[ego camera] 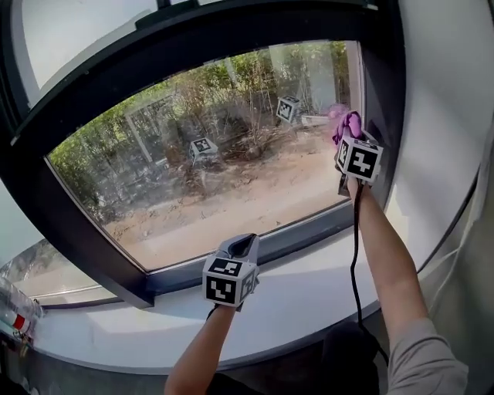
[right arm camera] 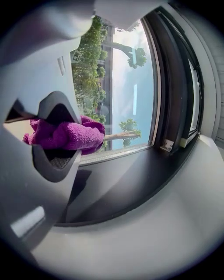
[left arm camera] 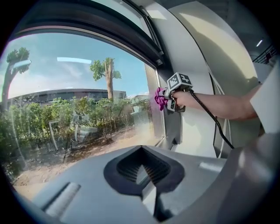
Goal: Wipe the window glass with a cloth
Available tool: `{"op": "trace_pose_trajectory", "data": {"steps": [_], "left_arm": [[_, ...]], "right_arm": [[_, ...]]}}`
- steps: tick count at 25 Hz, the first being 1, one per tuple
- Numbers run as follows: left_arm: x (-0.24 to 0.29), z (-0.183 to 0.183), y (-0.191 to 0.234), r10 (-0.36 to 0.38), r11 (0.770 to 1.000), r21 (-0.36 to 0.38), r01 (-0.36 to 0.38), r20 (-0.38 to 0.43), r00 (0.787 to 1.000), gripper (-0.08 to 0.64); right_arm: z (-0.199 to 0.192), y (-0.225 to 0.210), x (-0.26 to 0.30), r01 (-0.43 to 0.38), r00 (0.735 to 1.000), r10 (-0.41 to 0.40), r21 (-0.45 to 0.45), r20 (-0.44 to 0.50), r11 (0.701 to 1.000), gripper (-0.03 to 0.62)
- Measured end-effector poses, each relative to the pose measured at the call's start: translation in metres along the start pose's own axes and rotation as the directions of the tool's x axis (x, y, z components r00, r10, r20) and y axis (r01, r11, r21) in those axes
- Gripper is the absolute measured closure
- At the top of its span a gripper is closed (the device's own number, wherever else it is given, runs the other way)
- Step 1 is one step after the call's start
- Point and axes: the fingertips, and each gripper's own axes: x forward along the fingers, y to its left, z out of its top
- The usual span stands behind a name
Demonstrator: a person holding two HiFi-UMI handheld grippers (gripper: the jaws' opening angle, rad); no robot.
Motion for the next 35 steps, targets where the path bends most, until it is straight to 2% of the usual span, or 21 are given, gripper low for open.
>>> {"op": "trace_pose_trajectory", "data": {"steps": [5,10,16,22,29,32,35], "left_arm": [[-0.028,-0.011,0.024,0.033,0.999,-0.017,-0.033,0.0,0.999,0.559],[-0.066,-0.021,0.051,0.105,0.993,-0.057,-0.104,0.017,0.994,0.559],[-0.109,-0.04,0.082,0.177,0.979,-0.109,-0.173,0.027,0.984,0.559],[-0.156,-0.068,0.119,0.274,0.949,-0.163,-0.269,0.01,0.962,0.559],[-0.208,-0.084,0.152,0.363,0.916,-0.182,-0.358,-0.003,0.932,0.559],[-0.232,-0.09,0.167,0.403,0.899,-0.187,-0.396,-0.002,0.915,0.559],[-0.259,-0.089,0.187,0.453,0.876,-0.186,-0.446,-0.002,0.891,0.559]], "right_arm": [[-0.002,0.059,-0.018,-0.079,0.997,0.08,-0.037,0.022,0.996,0.482],[-0.002,0.12,-0.04,-0.151,0.987,0.154,-0.063,0.042,0.986,0.482],[-0.006,0.208,-0.074,-0.265,0.96,0.274,-0.117,0.063,0.957,0.482],[-0.012,0.303,-0.108,-0.406,0.905,0.42,-0.153,0.069,0.901,0.482],[-0.026,0.398,-0.143,-0.544,0.83,0.556,-0.156,0.043,0.825,0.482],[-0.037,0.442,-0.159,-0.601,0.791,0.611,-0.153,0.02,0.784,0.48],[-0.043,0.479,-0.173,-0.635,0.766,0.643,-0.157,0.006,0.757,0.48]]}}
